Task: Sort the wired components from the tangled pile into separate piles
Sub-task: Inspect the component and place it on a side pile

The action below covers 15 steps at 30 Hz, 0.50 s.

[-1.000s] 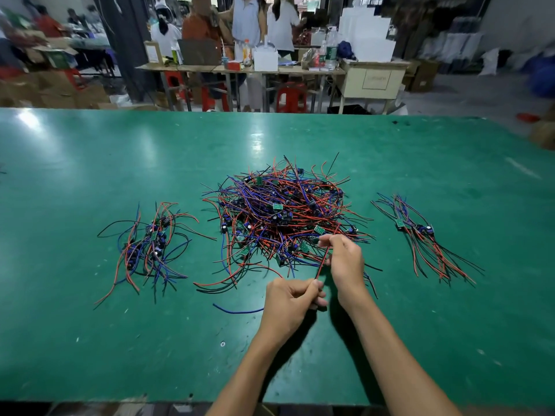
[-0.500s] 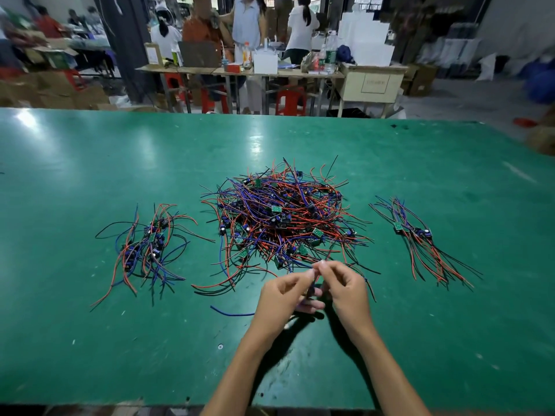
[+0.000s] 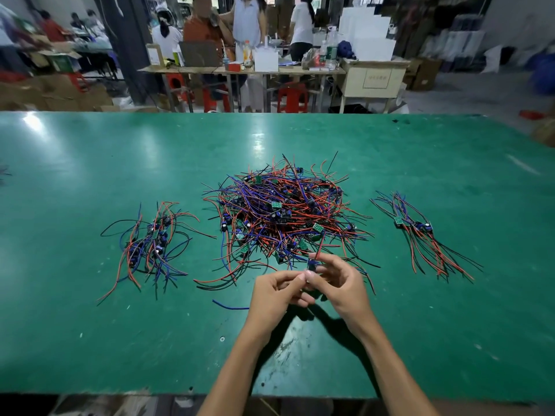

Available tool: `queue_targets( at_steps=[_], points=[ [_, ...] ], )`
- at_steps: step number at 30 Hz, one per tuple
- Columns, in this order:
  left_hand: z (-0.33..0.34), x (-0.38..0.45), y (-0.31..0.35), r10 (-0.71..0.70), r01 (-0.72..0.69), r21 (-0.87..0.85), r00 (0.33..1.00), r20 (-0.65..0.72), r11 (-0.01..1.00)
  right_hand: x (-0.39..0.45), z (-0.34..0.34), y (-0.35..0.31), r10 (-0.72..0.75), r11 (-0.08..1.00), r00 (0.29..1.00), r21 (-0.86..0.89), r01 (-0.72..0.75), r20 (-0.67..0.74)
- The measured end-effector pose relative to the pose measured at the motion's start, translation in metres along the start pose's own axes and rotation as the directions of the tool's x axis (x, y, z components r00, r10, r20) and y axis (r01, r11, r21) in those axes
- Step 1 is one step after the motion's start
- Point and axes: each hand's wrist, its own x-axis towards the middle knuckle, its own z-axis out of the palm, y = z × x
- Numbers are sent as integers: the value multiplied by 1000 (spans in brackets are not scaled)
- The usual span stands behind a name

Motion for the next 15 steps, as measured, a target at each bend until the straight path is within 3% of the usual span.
queue_targets(
  at_steps=[15],
  points=[
    [11,-3,-4,-6,14,124,998,-64,992,2,1,5,26,999,997,35,-24,-76]
  ],
)
